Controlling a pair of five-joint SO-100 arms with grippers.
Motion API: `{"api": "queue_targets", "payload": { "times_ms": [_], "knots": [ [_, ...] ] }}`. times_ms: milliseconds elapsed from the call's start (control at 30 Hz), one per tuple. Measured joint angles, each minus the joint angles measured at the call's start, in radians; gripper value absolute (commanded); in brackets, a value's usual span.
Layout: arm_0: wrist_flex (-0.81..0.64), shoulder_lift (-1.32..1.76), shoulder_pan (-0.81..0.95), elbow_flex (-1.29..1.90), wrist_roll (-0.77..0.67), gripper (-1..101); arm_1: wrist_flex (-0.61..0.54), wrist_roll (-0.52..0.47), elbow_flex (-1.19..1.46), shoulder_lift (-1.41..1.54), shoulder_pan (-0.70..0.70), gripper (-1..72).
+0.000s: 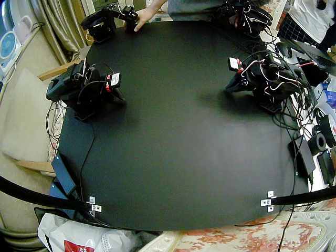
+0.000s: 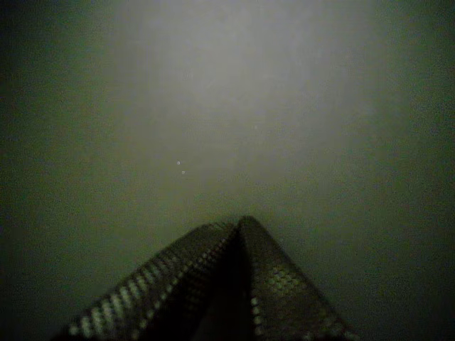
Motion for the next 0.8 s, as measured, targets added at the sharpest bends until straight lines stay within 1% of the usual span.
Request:
{"api": "queue_targets", "payload": {
  "times_ms": [67, 100, 133, 200, 233, 400, 733, 800],
  "knots": [
    [-0.005, 0.000, 0.000, 0.003, 0.002, 0, 0.002, 0.003, 0.000, 0.000, 0.014, -0.3],
    [-0.048, 0.006, 0.003, 0.029, 0.041, 0, 0.012, 0.061, 0.000, 0.002, 0.075, -0.3],
    [-0.089, 0.000, 0.014, 0.037, 0.084, 0, 0.012, 0.160, 0.000, 0.005, 0.137, -0.3],
    [-0.117, 0.000, 0.015, 0.037, 0.103, 0, 0.012, 0.239, 0.000, 0.006, 0.164, -0.3],
    [-0.120, 0.000, 0.015, 0.037, 0.106, 0, 0.012, 0.252, 0.000, 0.006, 0.173, -0.3],
    [-0.120, 0.000, 0.015, 0.037, 0.106, 0, 0.012, 0.270, 0.000, 0.006, 0.175, -0.3],
    [-0.120, 0.000, 0.015, 0.037, 0.095, 0, 0.012, 0.262, 0.000, 0.008, 0.160, -0.3],
    [-0.120, 0.000, 0.015, 0.037, 0.103, 0, 0.012, 0.225, 0.000, 0.008, 0.146, -0.3]
  ]
}}
